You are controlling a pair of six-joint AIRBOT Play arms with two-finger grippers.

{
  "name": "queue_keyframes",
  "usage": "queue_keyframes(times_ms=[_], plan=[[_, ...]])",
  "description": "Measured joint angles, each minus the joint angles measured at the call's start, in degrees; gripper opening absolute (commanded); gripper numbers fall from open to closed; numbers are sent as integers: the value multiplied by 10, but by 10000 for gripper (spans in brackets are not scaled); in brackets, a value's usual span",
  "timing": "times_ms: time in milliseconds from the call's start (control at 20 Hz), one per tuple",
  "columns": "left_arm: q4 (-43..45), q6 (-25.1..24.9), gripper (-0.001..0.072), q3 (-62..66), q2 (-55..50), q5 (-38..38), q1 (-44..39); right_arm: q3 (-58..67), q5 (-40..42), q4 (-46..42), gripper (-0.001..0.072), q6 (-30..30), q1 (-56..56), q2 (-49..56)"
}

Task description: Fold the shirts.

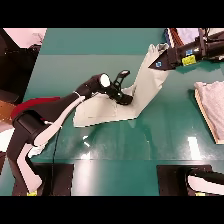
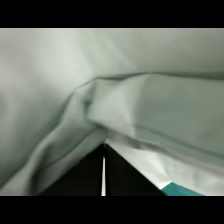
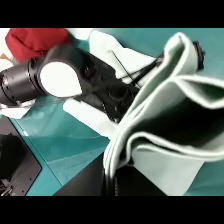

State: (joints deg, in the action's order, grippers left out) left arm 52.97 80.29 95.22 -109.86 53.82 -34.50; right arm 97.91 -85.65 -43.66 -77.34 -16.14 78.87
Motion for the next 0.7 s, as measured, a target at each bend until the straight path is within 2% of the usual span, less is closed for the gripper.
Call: queue_keyframes(times_ms=[300,600,650,700], plan=[[84,2,26,0,77,46,63,2,27,2,14,20,-42,12],[189,3,27,1,203,104,184,3,105,7,19,63,-172,87],[201,3,27,1,225,111,208,3,135,7,35,72,-202,108],[209,3,27,1,243,119,230,5,166,7,198,80,-230,130]])
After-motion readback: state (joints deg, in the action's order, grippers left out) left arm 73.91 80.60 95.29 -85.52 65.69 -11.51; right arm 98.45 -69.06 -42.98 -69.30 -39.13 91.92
